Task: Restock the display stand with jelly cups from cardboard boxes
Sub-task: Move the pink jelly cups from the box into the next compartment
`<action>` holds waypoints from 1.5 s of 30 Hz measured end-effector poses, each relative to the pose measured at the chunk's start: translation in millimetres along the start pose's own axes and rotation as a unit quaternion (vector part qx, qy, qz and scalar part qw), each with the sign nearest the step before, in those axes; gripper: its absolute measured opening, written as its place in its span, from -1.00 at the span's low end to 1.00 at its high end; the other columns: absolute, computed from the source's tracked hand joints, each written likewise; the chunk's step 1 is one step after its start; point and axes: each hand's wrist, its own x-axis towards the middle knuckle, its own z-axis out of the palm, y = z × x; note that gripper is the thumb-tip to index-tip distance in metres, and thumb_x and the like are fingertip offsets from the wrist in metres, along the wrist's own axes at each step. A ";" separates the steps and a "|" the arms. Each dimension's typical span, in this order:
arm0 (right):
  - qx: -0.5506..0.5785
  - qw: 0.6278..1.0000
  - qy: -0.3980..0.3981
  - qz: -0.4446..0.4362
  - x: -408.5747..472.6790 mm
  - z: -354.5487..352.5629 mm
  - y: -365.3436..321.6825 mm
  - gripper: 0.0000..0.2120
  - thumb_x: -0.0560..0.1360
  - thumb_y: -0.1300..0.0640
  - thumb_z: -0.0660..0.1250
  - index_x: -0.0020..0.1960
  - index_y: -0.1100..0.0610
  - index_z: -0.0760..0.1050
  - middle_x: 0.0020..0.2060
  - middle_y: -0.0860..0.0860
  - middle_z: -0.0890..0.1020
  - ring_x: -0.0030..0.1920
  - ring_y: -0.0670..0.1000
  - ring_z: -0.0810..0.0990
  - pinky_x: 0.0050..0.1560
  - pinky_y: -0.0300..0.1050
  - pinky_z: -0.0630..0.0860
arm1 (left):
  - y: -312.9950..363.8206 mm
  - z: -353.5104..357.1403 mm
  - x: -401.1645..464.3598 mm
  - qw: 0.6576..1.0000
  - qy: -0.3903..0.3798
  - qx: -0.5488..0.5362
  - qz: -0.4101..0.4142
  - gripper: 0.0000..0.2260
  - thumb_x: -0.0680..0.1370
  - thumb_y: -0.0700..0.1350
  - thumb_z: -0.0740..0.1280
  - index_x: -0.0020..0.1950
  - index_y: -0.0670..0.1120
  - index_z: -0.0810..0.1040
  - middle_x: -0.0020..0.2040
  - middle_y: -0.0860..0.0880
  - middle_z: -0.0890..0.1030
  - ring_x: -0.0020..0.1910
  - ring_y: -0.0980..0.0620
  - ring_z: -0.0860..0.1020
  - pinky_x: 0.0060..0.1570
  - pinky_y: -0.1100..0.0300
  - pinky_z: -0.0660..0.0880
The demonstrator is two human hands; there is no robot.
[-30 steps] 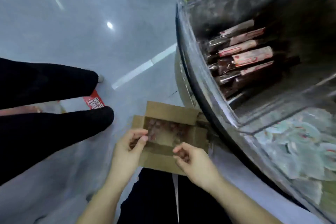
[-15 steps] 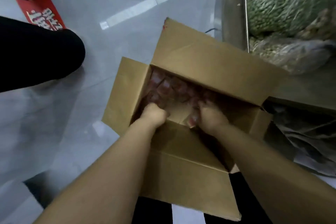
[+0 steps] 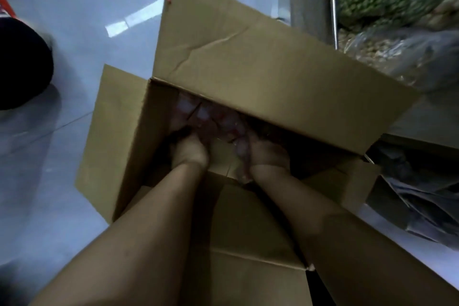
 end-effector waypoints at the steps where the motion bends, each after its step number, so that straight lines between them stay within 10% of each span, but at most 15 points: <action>1: 0.062 0.998 0.005 0.023 -11.8 -4.0 -0.3 -0.54 0.44 0.07 0.33 0.28 0.03 0.28 0.10 0.13 0.58 0.10 0.15 0.57 -0.14 -0.13 0.40 | 0.1 -4.7 -11.3 1.000 0.009 -0.013 0.012 -0.74 0.59 -0.07 0.19 0.25 -0.12 0.45 0.22 -0.21 0.51 0.24 -0.19 0.43 0.29 0.05 0.30; 4: 0.369 0.921 0.033 0.123 -61.6 -15.2 1.8 -0.70 0.48 0.17 0.30 0.17 0.23 0.38 0.00 0.22 0.60 0.04 0.18 0.58 -0.07 -0.09 0.44 | -5.7 -28.8 -61.5 0.992 0.006 -0.117 0.043 -0.78 0.54 -0.21 0.24 0.18 -0.11 0.49 0.12 -0.23 0.57 0.17 -0.20 0.48 0.28 0.01 0.34; 8: 0.756 0.623 -0.044 0.197 -167.6 -61.7 0.7 -0.69 0.51 0.34 0.28 0.23 0.23 0.37 -0.13 0.09 0.57 -0.15 0.03 0.54 -0.01 -0.11 0.55 | -6.3 -90.8 -160.8 0.958 -0.011 -0.260 0.124 -0.72 0.44 -0.40 0.25 0.10 -0.16 0.53 0.02 -0.26 0.60 0.08 -0.23 0.54 0.16 0.05 0.46; 10: 0.803 0.577 -0.075 0.128 -233.1 -99.5 -0.3 -0.71 0.51 0.37 0.24 0.22 0.25 0.45 -0.04 0.10 0.61 -0.11 -0.01 0.55 0.06 -0.13 0.51 | 0.6 -133.2 -220.7 0.933 -0.007 -0.318 0.172 -0.73 0.40 -0.43 0.29 0.01 -0.17 0.54 -0.05 -0.32 0.57 -0.05 -0.19 0.57 -0.04 0.16 0.51; 16: 0.789 0.605 0.018 -0.107 -430.7 -240.4 -7.1 -0.60 0.37 0.46 0.27 0.11 0.12 0.56 0.03 0.02 0.63 0.05 -0.05 0.54 0.06 -0.21 0.44 | 54.3 -266.6 -410.5 0.877 0.006 -0.329 0.352 -0.49 0.31 -0.19 0.41 0.09 0.32 0.41 0.14 0.12 0.54 0.07 0.12 0.56 0.05 0.27 0.49; 22: 0.747 0.583 0.222 -0.231 -588.0 -333.6 34.1 -0.56 0.33 0.48 0.32 0.09 0.08 0.49 -0.08 -0.11 0.65 -0.08 -0.16 0.60 -0.09 -0.36 0.52 | 138.0 -337.5 -578.9 0.782 0.002 -0.244 0.573 -0.35 0.32 -0.11 0.47 0.26 0.31 0.28 0.03 0.17 0.60 0.00 0.25 0.58 -0.03 0.47 0.45; 27: 0.681 0.565 0.409 -0.222 -683.7 -364.7 115.2 -0.51 0.32 0.45 0.32 0.09 -0.02 0.49 -0.06 -0.18 0.60 -0.02 -0.17 0.58 -0.04 -0.41 0.45 | 220.0 -326.6 -687.9 0.695 -0.035 -0.167 0.698 -0.36 0.31 -0.03 0.47 0.26 0.31 0.25 0.02 0.12 0.58 0.08 0.16 0.56 0.06 0.37 0.45; 38: 0.660 0.544 0.500 -0.139 -721.4 -381.1 219.5 -0.43 0.17 0.04 0.54 0.11 -0.13 0.39 -0.03 -0.20 0.58 -0.02 -0.24 0.56 -0.03 -0.37 0.48 | 321.1 -270.3 -759.8 0.657 -0.093 -0.076 0.744 -0.49 0.36 0.07 0.40 0.25 0.30 0.30 0.22 0.38 0.40 0.26 0.33 0.38 0.21 0.40 0.34; 45: 0.493 0.665 0.560 -0.040 -720.3 -411.7 276.8 -0.61 0.25 -0.01 0.54 -0.01 -0.17 0.44 -0.02 -0.20 0.52 0.05 -0.30 0.48 0.02 -0.54 0.33 | 366.5 -275.8 -759.6 0.679 -0.051 0.003 0.732 -0.45 0.38 -0.12 0.50 0.31 0.20 0.43 0.19 0.33 0.48 0.27 0.35 0.38 0.27 0.29 0.34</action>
